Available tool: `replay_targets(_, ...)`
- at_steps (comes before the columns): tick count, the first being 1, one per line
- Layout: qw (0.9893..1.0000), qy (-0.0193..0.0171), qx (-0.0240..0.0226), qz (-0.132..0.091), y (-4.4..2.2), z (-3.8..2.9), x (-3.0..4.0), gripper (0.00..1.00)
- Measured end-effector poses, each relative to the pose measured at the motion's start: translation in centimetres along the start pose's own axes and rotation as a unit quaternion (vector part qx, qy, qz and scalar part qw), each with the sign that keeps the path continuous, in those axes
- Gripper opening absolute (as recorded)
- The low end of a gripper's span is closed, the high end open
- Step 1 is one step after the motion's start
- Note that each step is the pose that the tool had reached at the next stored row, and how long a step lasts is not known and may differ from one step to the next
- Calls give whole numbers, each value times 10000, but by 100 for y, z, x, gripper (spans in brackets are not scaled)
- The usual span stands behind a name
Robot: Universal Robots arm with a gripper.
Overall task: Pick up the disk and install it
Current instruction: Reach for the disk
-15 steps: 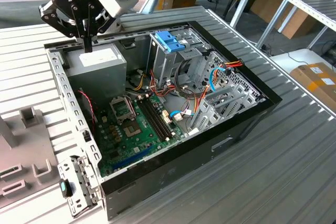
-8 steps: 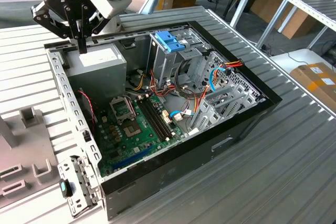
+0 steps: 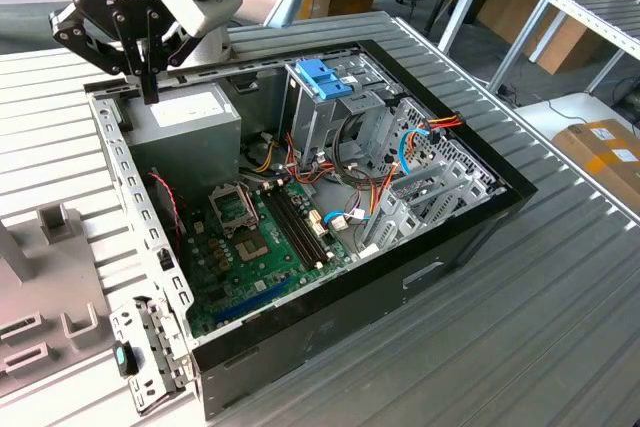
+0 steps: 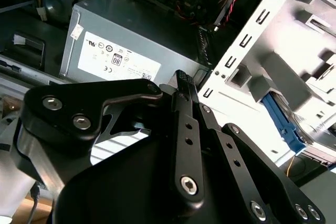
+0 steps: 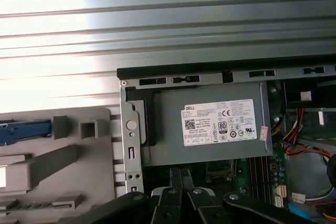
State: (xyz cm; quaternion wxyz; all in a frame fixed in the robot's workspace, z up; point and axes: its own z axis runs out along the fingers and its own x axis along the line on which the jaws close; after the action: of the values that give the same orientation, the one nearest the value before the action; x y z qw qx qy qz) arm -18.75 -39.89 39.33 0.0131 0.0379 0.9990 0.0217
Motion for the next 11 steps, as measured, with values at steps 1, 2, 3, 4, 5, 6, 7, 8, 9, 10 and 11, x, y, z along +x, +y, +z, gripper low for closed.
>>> replay_targets(1,10000,0,0,0,0,0,6,10)
replay_targets(2,10000,0,0,0,-2,0,22,10)
replay_targets(3,10000,0,-1,0,-2,0,28,10)
replay_targets(4,10000,0,0,0,-3,-1,34,10)
replay_targets(5,10000,0,0,0,-3,-1,43,10)
replay_targets(6,10000,0,0,0,-4,-2,49,10)
replay_targets(7,10000,0,0,0,-4,-2,60,10)
replay_targets(8,10000,0,0,0,-5,-2,69,10)
replay_targets(9,10000,0,0,0,-6,-2,79,10)
replay_targets(10,10000,0,0,0,-6,-2,85,10)
replay_targets(11,10000,0,0,0,-7,-2,91,10)
